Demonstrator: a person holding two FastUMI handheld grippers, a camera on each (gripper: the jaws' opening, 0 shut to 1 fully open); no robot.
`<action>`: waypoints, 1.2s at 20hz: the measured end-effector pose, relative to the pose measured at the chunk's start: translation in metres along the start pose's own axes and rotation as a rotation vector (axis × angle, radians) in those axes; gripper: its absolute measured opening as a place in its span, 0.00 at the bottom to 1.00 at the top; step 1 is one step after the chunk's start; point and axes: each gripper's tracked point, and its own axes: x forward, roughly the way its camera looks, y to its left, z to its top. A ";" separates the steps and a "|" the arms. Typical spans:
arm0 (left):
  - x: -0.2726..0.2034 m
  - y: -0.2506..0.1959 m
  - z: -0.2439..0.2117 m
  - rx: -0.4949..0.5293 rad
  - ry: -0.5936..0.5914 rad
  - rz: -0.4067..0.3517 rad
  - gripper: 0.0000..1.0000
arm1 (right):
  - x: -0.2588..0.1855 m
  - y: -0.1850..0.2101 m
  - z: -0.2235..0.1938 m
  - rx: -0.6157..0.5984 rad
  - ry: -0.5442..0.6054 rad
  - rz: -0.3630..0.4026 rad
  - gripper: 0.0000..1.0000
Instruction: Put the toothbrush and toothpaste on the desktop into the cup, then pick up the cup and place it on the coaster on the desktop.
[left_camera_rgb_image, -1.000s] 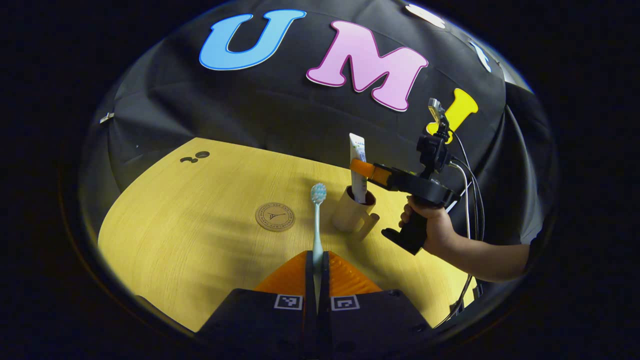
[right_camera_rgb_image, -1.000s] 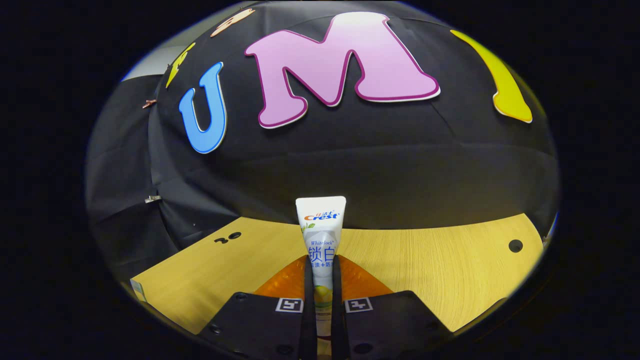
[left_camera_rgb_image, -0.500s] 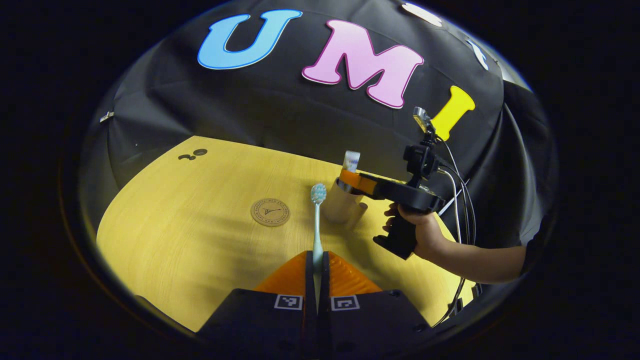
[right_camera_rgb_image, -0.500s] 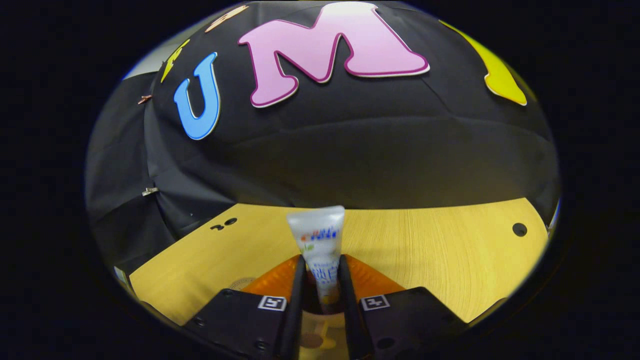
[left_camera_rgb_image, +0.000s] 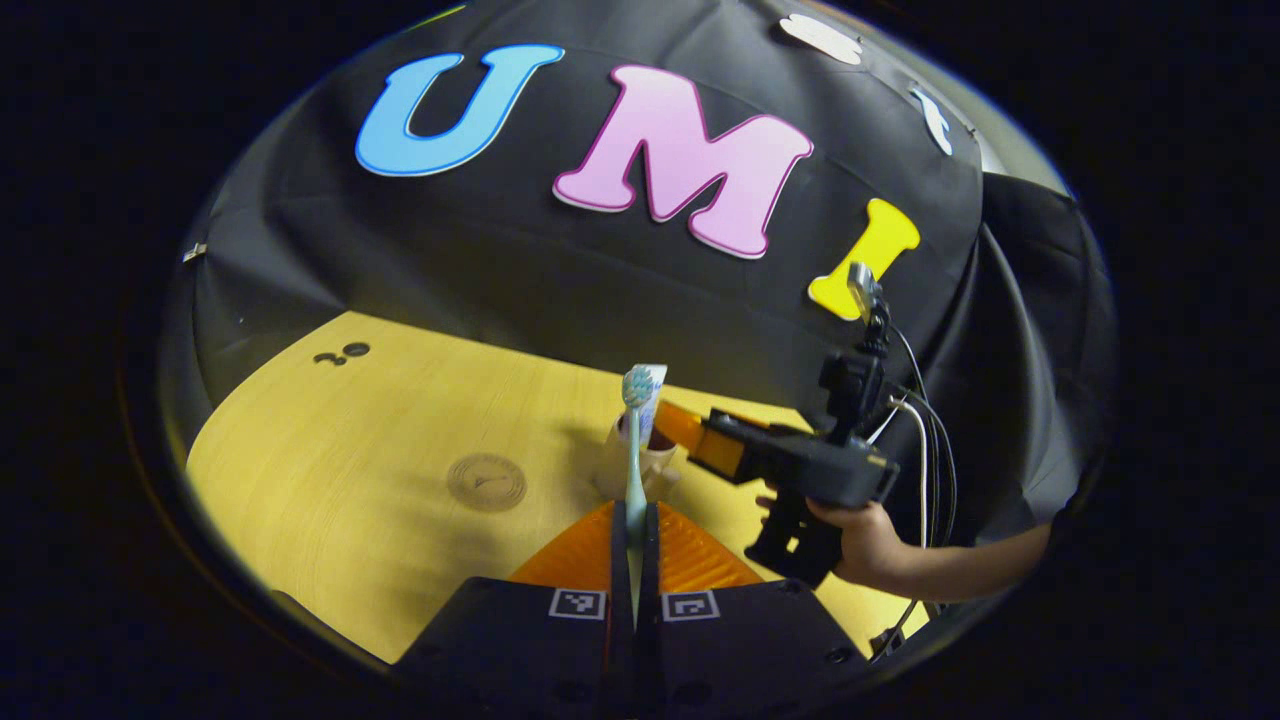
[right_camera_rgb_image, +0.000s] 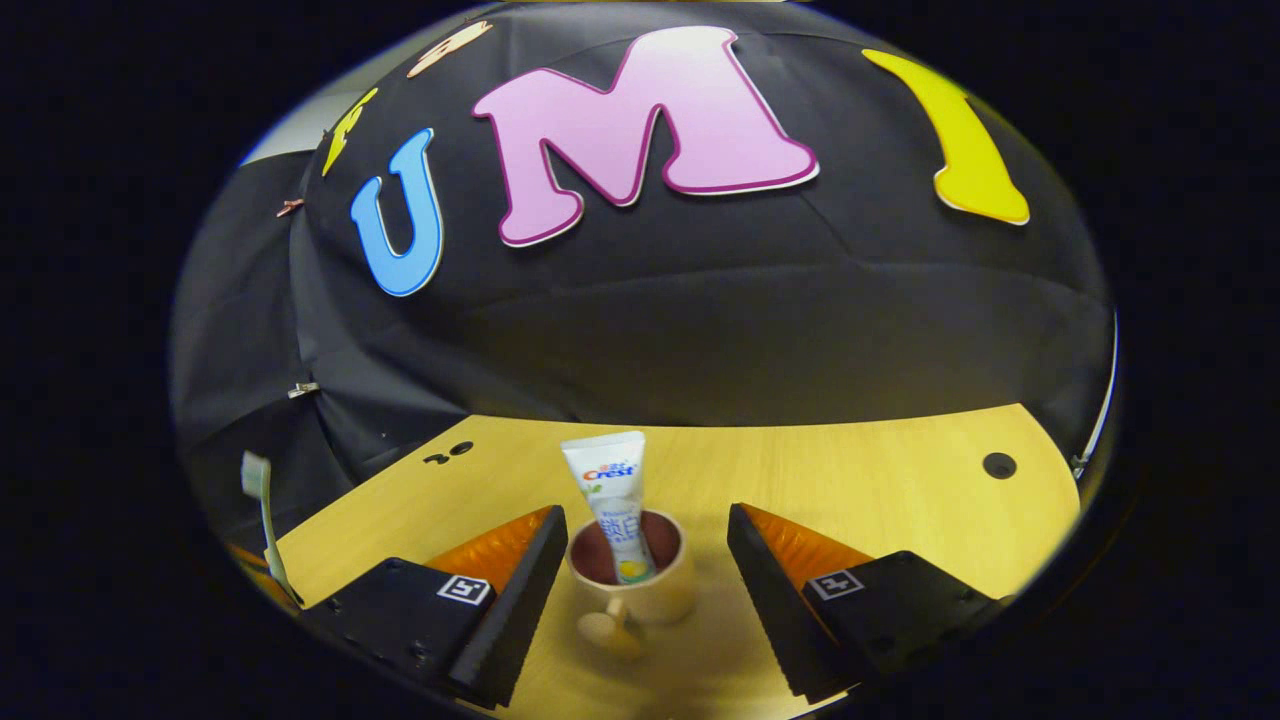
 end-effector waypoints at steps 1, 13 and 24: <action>0.006 -0.004 0.010 0.000 -0.024 -0.014 0.06 | -0.007 -0.009 -0.002 0.004 0.009 -0.016 0.98; 0.127 -0.047 0.089 0.131 -0.252 -0.195 0.06 | -0.074 -0.086 -0.033 0.051 0.104 -0.180 0.98; 0.205 -0.032 0.063 0.200 -0.349 -0.184 0.06 | -0.086 -0.087 -0.062 0.023 0.156 -0.179 0.98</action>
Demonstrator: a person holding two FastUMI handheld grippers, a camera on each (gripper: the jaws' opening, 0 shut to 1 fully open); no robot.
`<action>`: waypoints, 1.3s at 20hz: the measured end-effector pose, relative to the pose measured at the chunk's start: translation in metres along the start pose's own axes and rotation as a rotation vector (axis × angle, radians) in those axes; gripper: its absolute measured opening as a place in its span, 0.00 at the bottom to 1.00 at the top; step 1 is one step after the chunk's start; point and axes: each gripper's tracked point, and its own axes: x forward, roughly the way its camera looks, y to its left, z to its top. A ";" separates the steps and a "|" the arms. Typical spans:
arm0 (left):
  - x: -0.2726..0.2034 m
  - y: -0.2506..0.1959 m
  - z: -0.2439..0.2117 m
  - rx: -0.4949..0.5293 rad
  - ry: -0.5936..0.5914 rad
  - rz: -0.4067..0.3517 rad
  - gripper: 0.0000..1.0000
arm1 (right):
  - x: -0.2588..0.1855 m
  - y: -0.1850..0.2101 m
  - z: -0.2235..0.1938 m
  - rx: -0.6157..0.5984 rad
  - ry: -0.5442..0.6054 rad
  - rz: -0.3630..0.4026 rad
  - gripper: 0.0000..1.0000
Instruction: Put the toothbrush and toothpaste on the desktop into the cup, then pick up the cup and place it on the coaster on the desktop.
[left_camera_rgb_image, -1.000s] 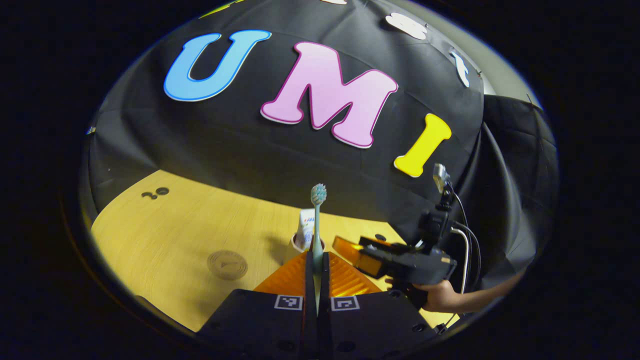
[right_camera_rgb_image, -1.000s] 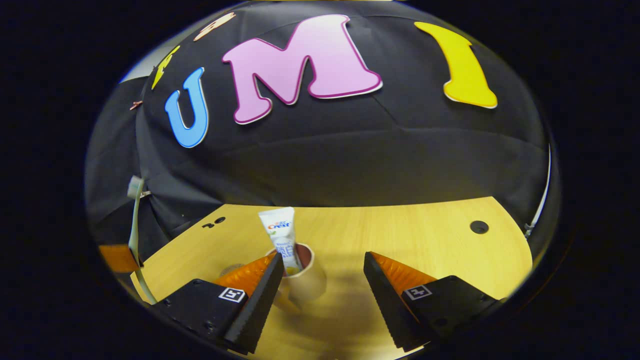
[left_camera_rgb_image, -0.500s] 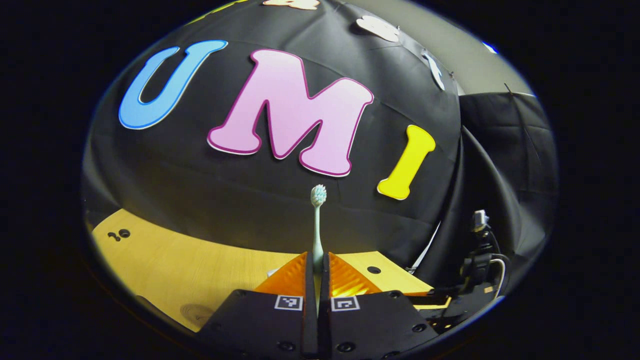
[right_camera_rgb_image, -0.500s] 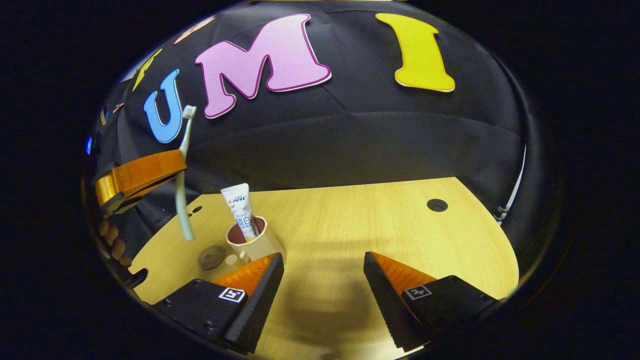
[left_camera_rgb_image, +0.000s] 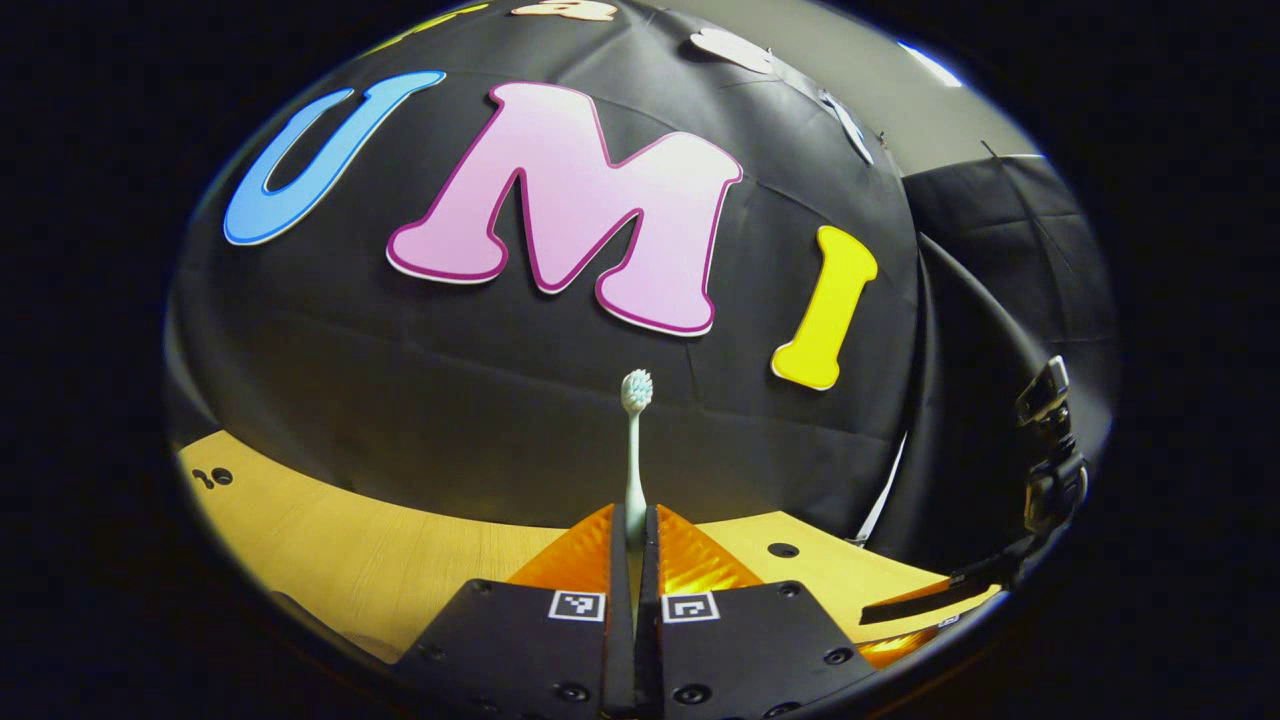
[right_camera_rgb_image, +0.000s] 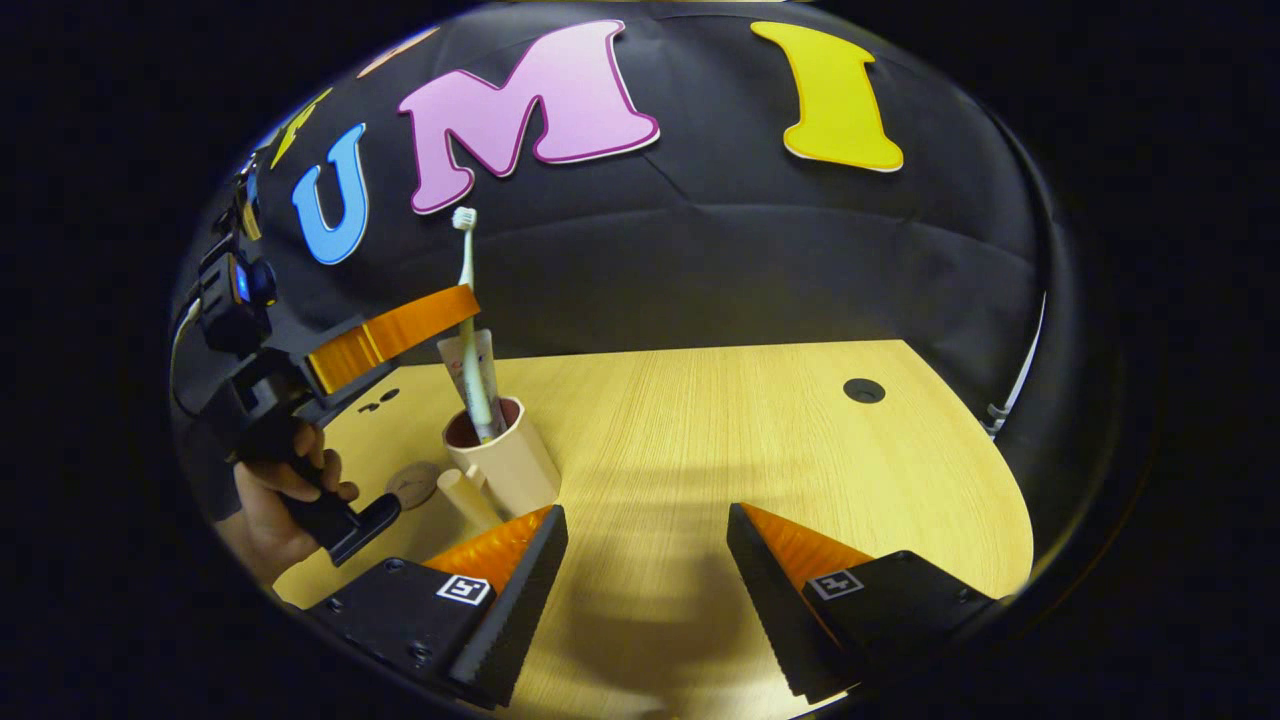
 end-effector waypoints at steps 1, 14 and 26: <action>0.000 0.000 -0.005 0.003 -0.002 -0.003 0.07 | -0.001 0.002 -0.005 0.000 0.006 0.005 0.98; -0.019 -0.013 -0.035 0.032 0.022 -0.017 0.63 | 0.001 0.005 -0.029 -0.003 0.054 -0.023 0.98; -0.095 0.032 0.007 0.028 0.041 0.114 0.96 | 0.003 0.028 0.001 0.039 0.027 -0.020 0.98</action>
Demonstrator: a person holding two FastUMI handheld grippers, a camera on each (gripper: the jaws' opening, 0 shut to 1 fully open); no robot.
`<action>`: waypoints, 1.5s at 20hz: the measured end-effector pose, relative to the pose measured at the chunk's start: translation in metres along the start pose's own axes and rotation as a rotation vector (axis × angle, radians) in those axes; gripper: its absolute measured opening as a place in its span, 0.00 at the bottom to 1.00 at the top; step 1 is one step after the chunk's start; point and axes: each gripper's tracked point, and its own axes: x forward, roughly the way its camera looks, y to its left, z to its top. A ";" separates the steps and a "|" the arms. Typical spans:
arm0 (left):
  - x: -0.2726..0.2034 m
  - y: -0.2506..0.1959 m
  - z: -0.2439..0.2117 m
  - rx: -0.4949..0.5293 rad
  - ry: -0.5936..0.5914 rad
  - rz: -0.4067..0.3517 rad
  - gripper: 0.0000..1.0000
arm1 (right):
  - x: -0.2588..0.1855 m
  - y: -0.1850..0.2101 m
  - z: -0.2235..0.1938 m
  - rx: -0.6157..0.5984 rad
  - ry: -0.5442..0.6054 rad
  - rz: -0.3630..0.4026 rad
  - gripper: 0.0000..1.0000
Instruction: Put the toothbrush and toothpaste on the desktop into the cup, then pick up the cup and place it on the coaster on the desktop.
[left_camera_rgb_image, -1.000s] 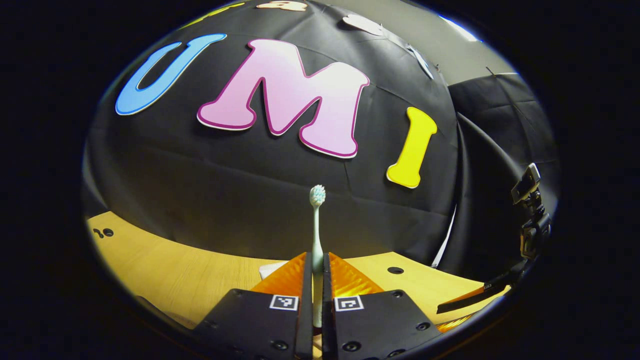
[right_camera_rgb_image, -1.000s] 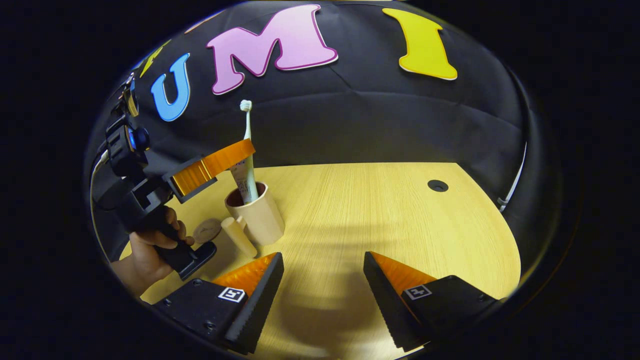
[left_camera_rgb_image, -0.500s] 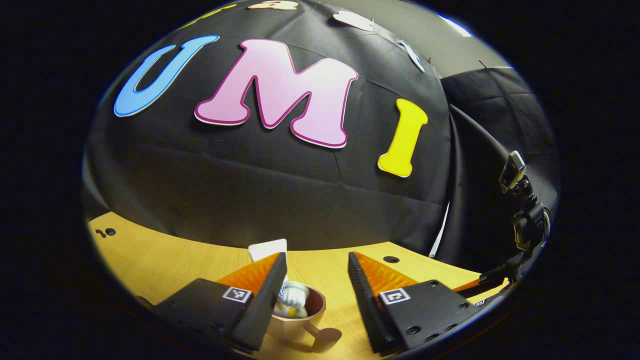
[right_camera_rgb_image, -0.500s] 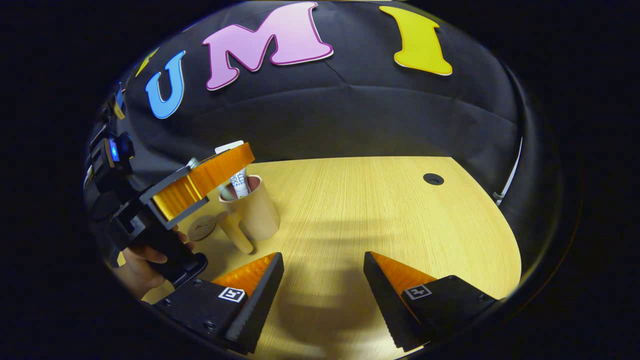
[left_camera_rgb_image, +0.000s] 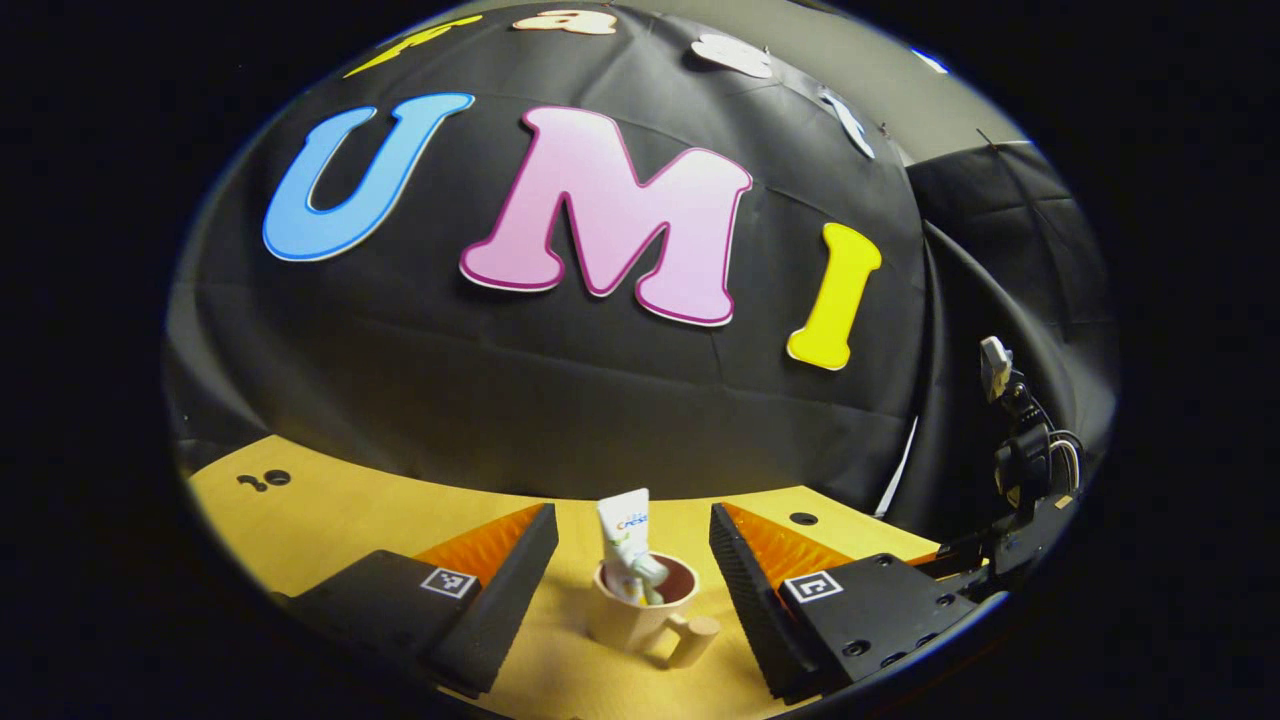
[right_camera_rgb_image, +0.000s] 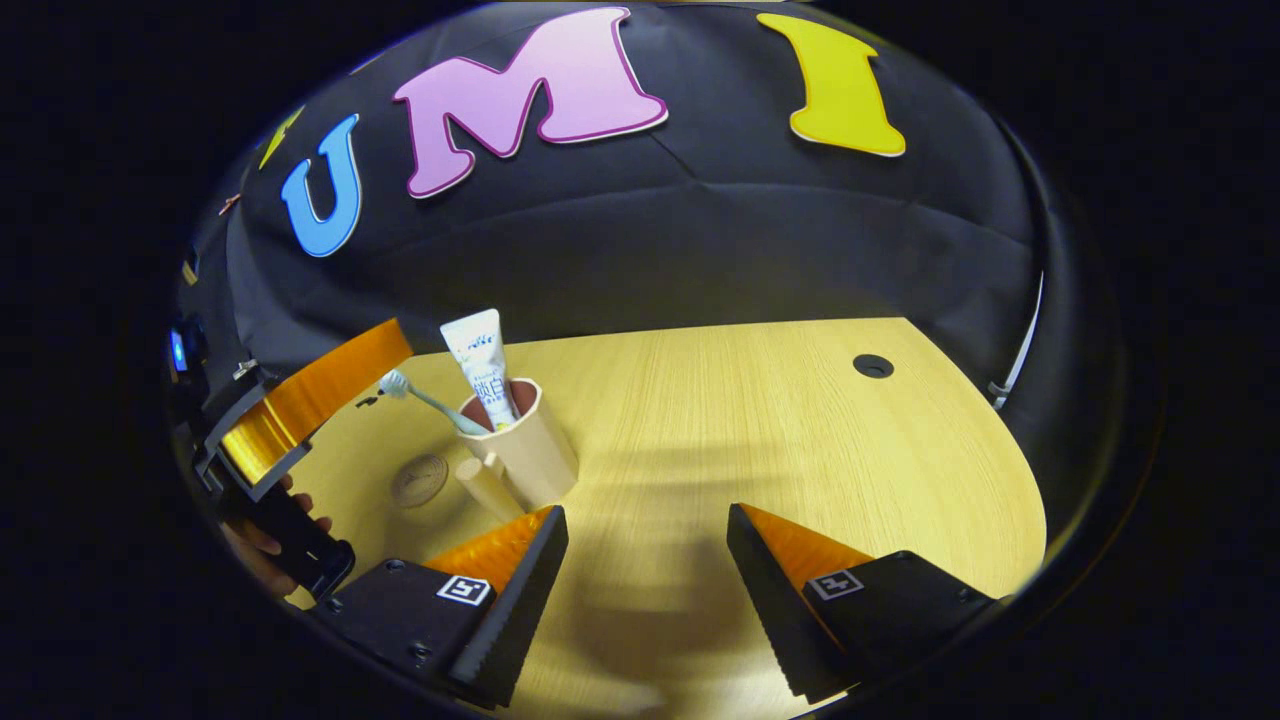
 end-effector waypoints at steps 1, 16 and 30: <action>-0.008 0.006 0.001 -0.003 0.009 0.014 0.96 | 0.001 0.006 0.005 0.003 -0.004 0.007 0.98; -0.137 0.121 -0.004 -0.143 0.122 0.326 0.96 | 0.028 0.082 0.045 -0.018 0.291 0.161 0.98; -0.253 0.207 -0.032 -0.217 0.217 0.551 0.96 | 0.086 0.122 -0.023 -0.099 0.639 0.134 0.98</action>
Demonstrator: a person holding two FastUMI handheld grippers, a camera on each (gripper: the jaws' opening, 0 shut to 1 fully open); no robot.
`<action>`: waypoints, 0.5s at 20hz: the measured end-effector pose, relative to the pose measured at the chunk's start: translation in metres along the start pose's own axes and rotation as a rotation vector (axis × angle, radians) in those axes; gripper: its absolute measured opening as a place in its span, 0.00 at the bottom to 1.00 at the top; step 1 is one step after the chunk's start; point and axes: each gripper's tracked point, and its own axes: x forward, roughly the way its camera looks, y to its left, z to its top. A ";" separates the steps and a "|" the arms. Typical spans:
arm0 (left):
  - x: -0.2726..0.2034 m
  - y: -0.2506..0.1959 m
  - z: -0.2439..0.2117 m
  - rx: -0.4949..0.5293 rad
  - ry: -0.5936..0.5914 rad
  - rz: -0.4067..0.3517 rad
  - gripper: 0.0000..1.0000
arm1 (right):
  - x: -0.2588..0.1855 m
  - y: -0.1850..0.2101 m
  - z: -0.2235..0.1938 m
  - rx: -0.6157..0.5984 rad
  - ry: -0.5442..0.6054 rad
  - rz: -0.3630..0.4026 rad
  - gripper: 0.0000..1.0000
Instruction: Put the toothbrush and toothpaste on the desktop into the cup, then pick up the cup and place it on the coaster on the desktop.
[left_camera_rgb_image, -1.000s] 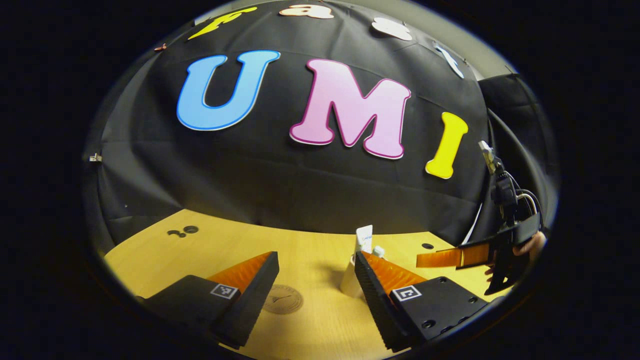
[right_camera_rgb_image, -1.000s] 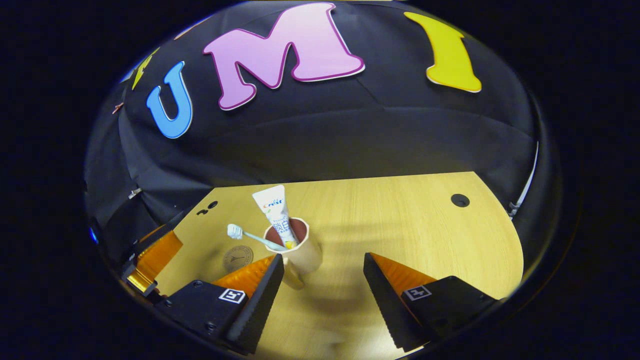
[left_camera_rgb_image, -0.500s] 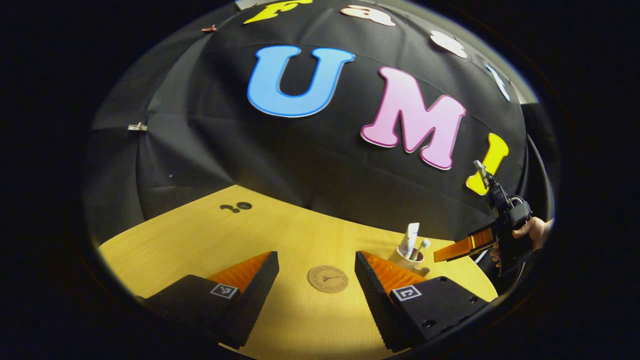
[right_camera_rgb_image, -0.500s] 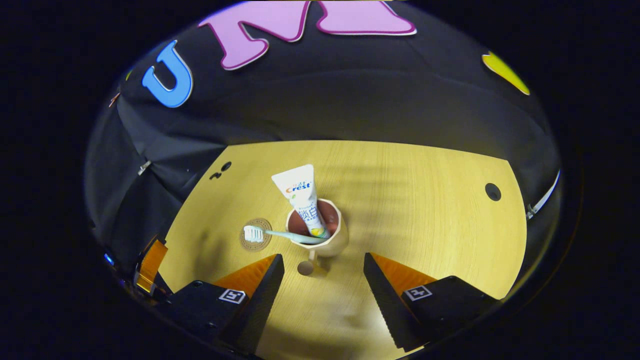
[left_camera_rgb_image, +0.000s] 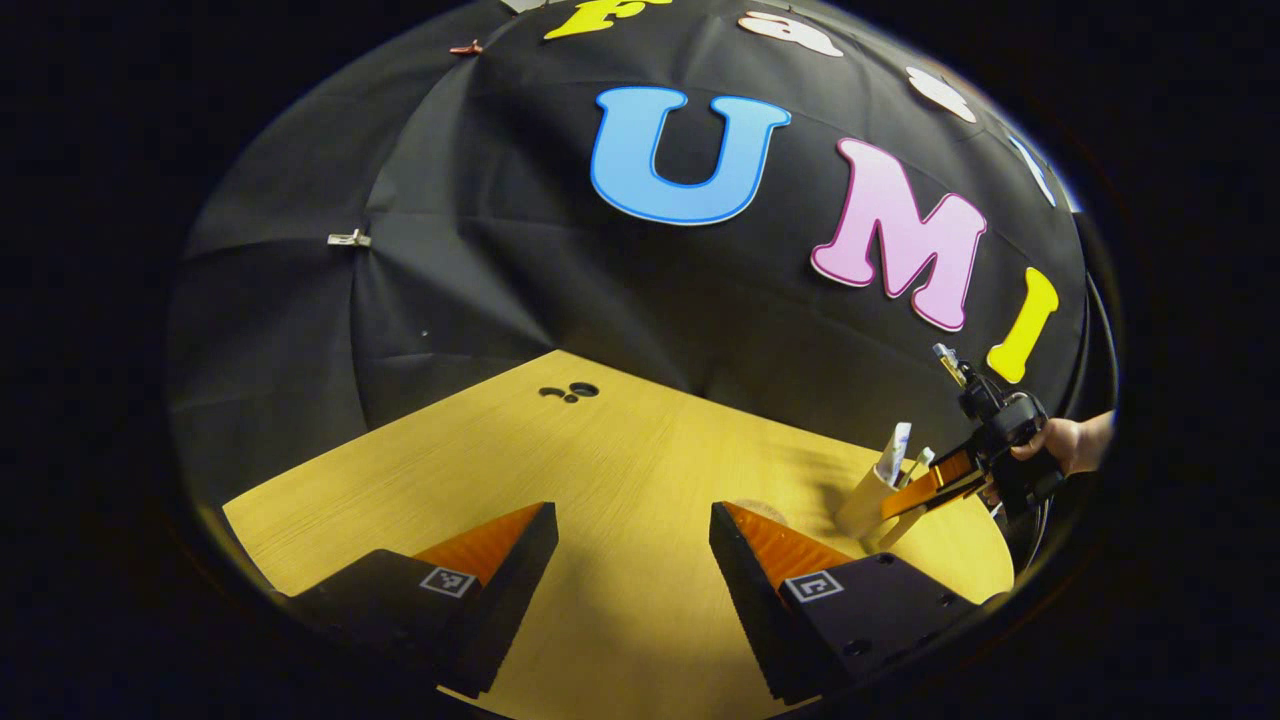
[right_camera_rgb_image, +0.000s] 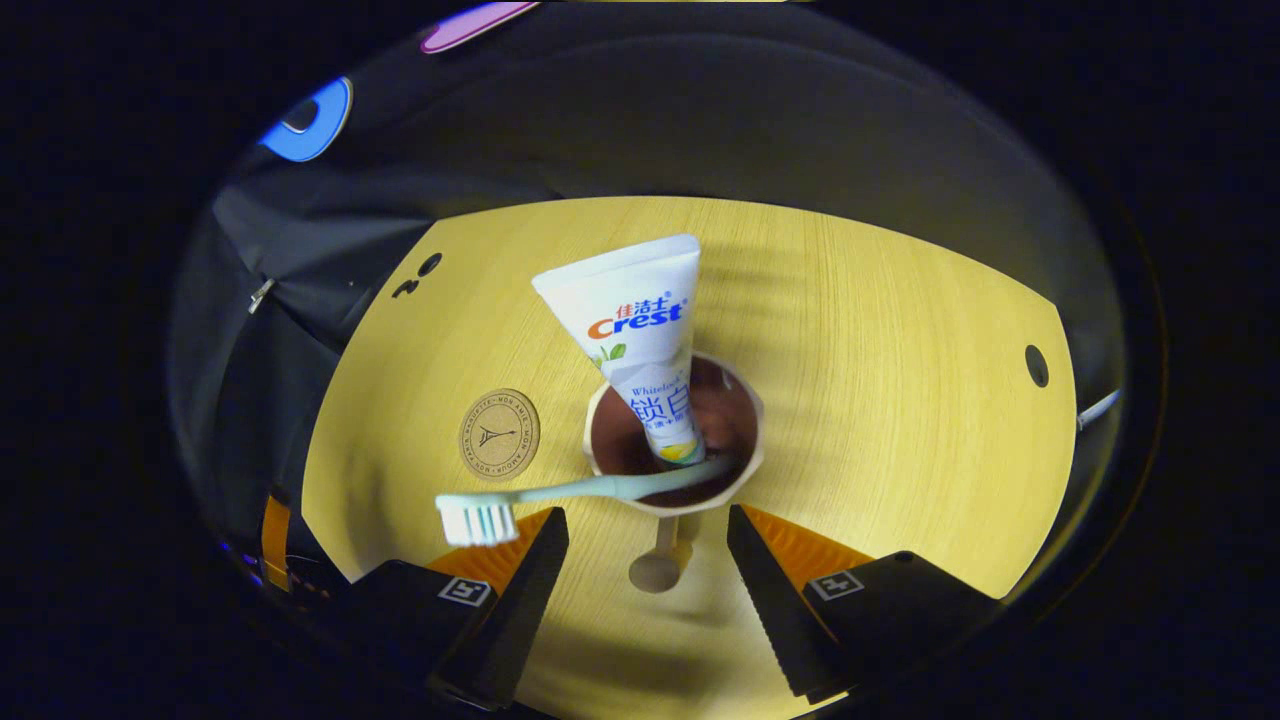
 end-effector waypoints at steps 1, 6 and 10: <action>-0.003 0.004 -0.005 -0.003 0.014 0.005 0.96 | 0.006 0.000 -0.002 0.001 0.016 -0.011 0.90; -0.014 0.015 -0.026 -0.004 0.071 0.014 0.96 | 0.022 -0.004 -0.008 -0.018 0.061 -0.045 1.00; -0.016 0.014 -0.031 -0.006 0.091 0.007 0.96 | 0.028 -0.006 -0.010 -0.018 0.074 -0.058 0.96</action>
